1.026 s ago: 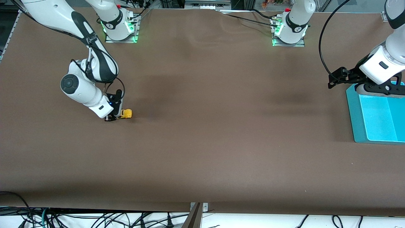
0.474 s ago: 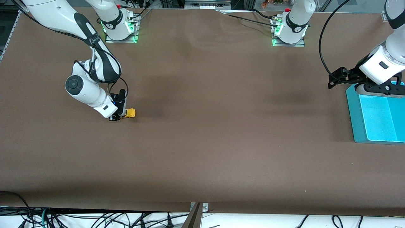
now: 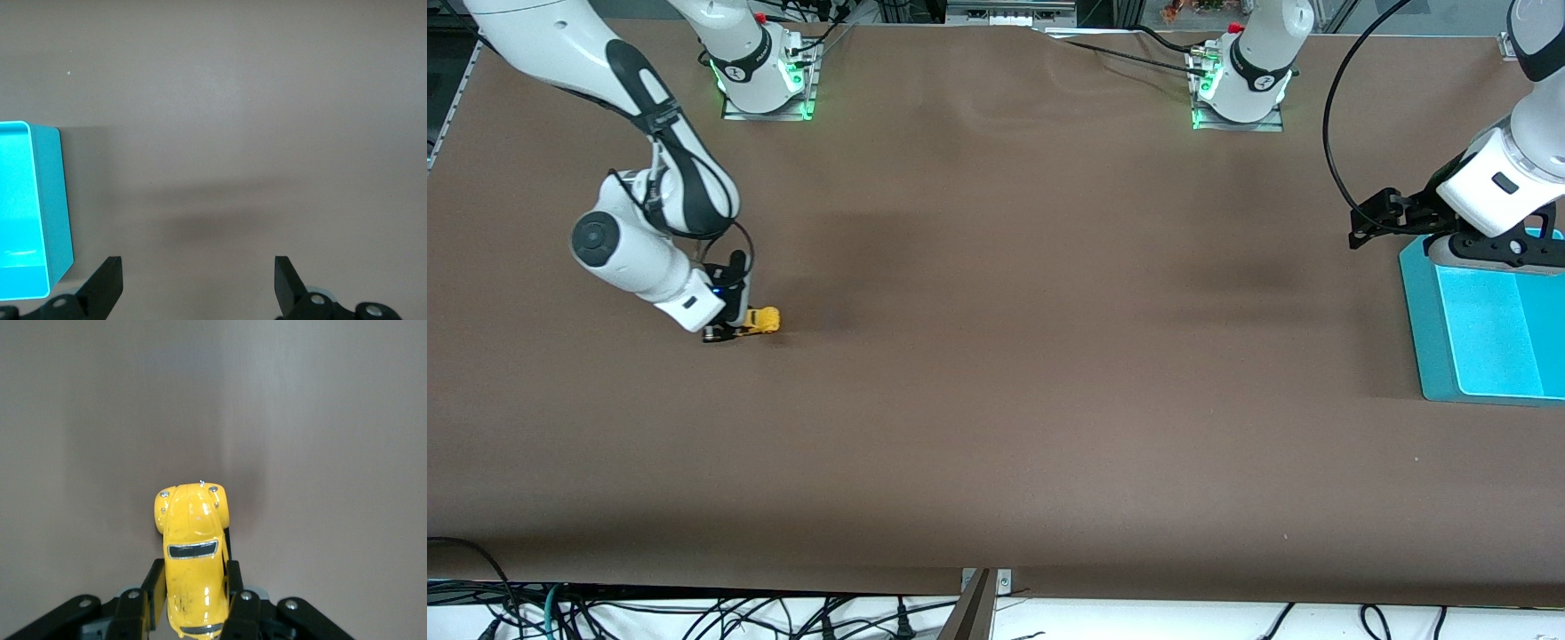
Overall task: Wind and store yellow beetle car
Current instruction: 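Drag the car backward along the table with the right gripper to wind it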
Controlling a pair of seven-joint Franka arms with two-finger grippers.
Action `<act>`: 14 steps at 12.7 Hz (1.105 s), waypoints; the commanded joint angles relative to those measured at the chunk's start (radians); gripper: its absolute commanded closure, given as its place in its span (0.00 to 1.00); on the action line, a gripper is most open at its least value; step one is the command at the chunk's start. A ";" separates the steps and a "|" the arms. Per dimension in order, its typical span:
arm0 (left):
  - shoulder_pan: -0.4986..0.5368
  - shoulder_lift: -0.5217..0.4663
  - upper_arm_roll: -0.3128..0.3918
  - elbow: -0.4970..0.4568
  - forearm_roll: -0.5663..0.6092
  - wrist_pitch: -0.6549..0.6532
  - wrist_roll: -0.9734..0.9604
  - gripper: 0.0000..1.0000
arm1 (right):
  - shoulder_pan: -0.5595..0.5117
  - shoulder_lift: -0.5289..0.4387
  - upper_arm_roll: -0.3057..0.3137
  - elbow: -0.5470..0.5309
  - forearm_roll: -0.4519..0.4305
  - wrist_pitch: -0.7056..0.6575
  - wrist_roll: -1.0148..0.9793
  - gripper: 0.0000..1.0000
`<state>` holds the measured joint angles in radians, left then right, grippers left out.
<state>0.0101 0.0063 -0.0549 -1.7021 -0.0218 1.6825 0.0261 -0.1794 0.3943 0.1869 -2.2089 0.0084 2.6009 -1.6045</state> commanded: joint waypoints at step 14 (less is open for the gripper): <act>-0.010 0.009 0.003 0.027 0.019 -0.023 -0.003 0.00 | -0.134 0.009 -0.072 0.052 0.015 -0.077 -0.175 0.00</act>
<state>0.0097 0.0063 -0.0550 -1.7021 -0.0218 1.6824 0.0261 -0.3104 0.3964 0.0934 -2.1953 0.0113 2.5915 -1.8039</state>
